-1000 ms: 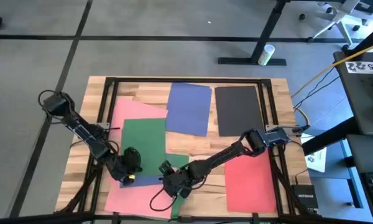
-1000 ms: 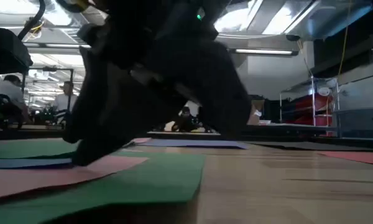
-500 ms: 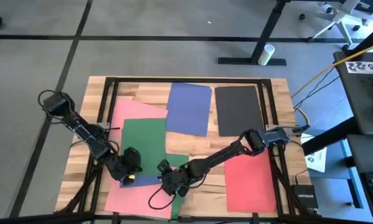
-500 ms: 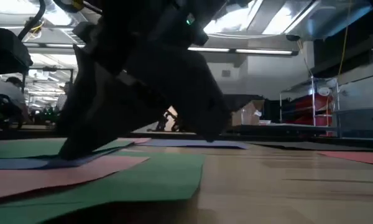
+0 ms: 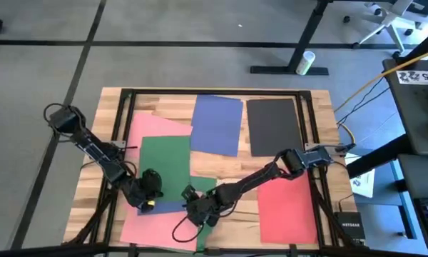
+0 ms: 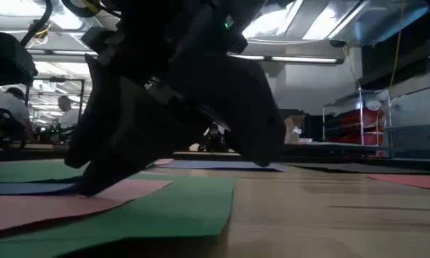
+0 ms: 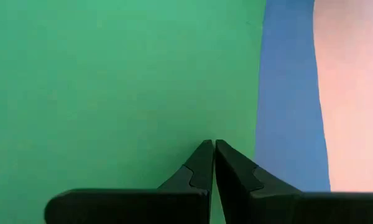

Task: Organize paper
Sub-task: Stack the blue paper on top of the other blue papers on the table

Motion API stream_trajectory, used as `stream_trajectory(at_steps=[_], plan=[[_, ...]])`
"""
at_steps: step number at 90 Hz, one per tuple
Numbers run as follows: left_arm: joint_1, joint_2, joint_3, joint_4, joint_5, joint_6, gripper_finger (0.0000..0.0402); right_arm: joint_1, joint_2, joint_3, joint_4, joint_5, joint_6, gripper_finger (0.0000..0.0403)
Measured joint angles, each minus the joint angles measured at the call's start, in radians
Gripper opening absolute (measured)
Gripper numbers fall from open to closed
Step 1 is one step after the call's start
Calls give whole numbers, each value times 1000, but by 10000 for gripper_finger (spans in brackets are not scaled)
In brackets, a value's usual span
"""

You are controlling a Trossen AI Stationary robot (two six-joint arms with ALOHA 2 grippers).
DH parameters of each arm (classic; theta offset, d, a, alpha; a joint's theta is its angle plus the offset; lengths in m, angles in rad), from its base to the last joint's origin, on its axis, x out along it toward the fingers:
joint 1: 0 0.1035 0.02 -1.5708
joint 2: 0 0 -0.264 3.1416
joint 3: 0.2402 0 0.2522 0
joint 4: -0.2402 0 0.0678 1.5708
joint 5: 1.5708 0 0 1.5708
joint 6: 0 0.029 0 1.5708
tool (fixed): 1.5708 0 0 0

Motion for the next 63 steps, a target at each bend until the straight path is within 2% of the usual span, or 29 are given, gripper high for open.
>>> stream_trajectory(at_steps=[51, 63], plan=[[0, 0, 0, -1, 0, 3, 0, 1, 18, 1, 30, 44, 8, 143], [0, 0, 0, -2, 0, 3, 0, 2, 18, 1, 23, 96, -2, 143]])
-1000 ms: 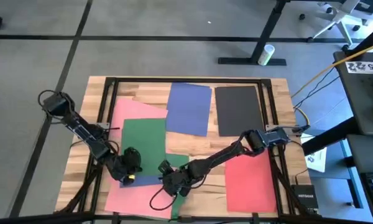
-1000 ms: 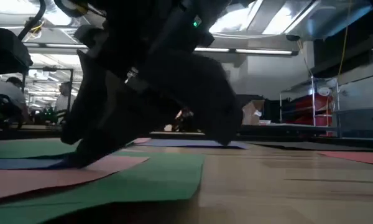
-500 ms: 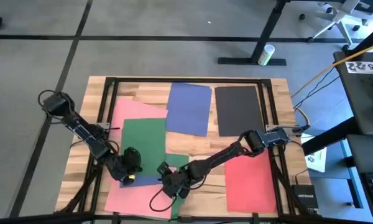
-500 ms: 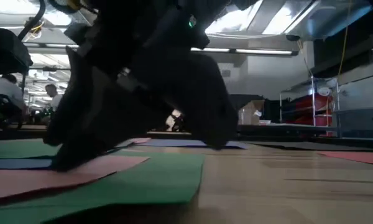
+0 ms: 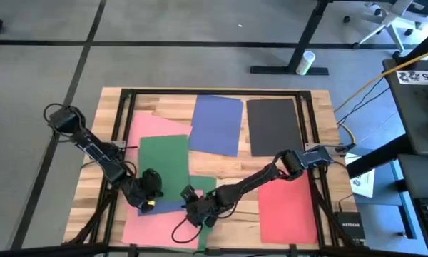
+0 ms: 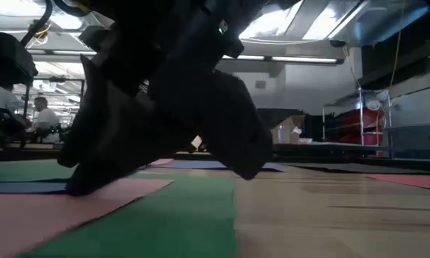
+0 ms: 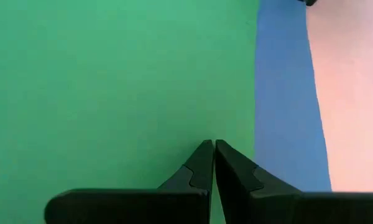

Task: Organize paper
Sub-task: Stack the blue paper on top of the other blue papers on the table

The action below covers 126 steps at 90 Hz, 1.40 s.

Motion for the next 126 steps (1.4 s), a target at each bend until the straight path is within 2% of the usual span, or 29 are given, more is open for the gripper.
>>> stream_trajectory(at_steps=[30, 59, 94, 126], plan=[[0, 0, 0, 0, 0, 0, 0, 7, 2, 7, 7, 131, -30, 143], [0, 0, 0, 1, 0, 0, 0, 14, 2, 10, 21, 174, -62, 143], [0, 0, 0, 1, 0, 0, 0, 18, 2, 11, 120, 280, -133, 143], [0, 0, 0, 1, 1, -3, 0, 19, 2, 11, 174, 323, -152, 143]])
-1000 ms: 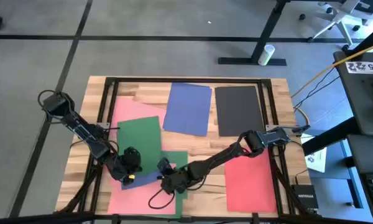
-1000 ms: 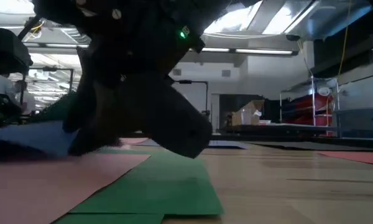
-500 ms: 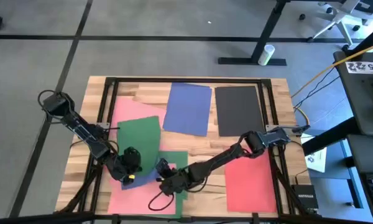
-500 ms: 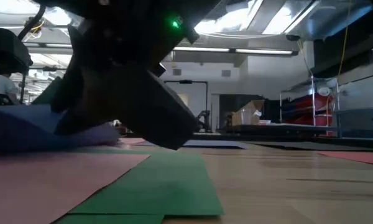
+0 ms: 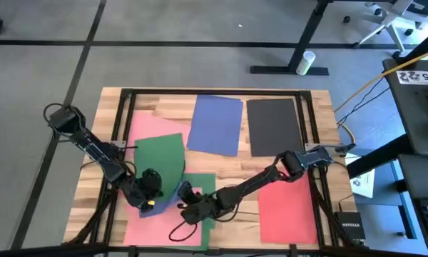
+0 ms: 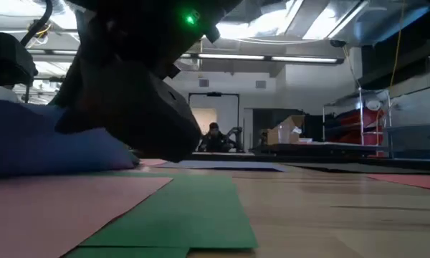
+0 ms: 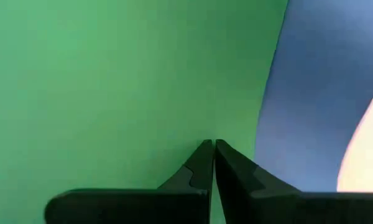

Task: Organize paper
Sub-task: Stack the blue paper on top of the other blue papers on the table

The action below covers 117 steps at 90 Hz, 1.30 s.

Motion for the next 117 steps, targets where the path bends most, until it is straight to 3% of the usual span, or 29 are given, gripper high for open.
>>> stream_trajectory(at_steps=[34, 53, 64, 81, 117], plan=[[0, 0, 0, 0, 2, 0, 0, 0, 0, 0, 45, 21, -8, 143], [0, 0, 0, 0, 2, -4, 0, -1, 0, 0, 43, -35, -8, 139], [0, 0, 0, 1, 2, -4, 0, -3, 0, 0, 42, -101, -8, 107], [0, 0, 0, 2, 3, -3, 0, -26, 0, 0, 4, -163, 8, 11], [0, 0, 0, 5, 3, 6, 0, -47, -2, 0, -17, -204, 48, 0]])
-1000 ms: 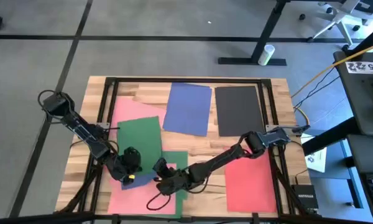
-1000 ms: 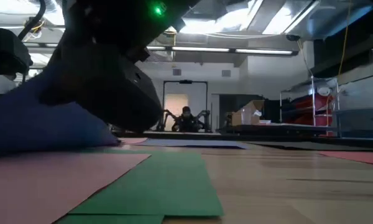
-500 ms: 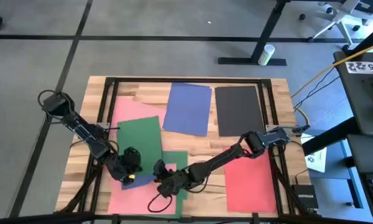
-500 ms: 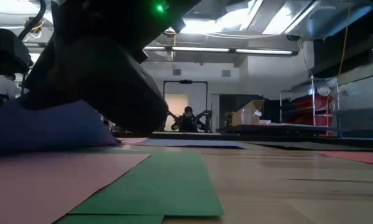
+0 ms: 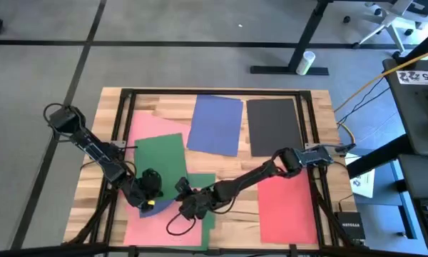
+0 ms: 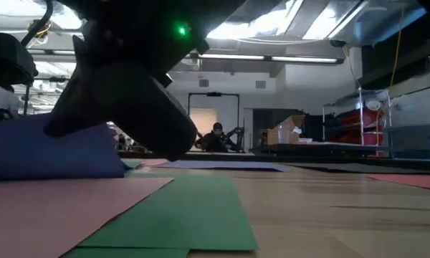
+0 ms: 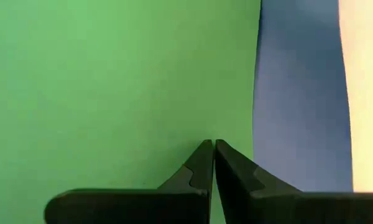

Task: Organize paper
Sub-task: Stack the blue paper on top of the other blue papers on the table

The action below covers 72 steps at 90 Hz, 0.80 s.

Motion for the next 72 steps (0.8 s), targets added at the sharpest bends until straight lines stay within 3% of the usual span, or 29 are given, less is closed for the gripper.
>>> stream_trajectory(at_steps=[39, 72], plan=[[0, -90, 29, -55, 12, 52, 14, 1, 0, 0, 15, 0, 4, 0], [1, -201, 139, -305, -4, 81, 27, 16, 0, 63, 6, 0, -4, 0]])
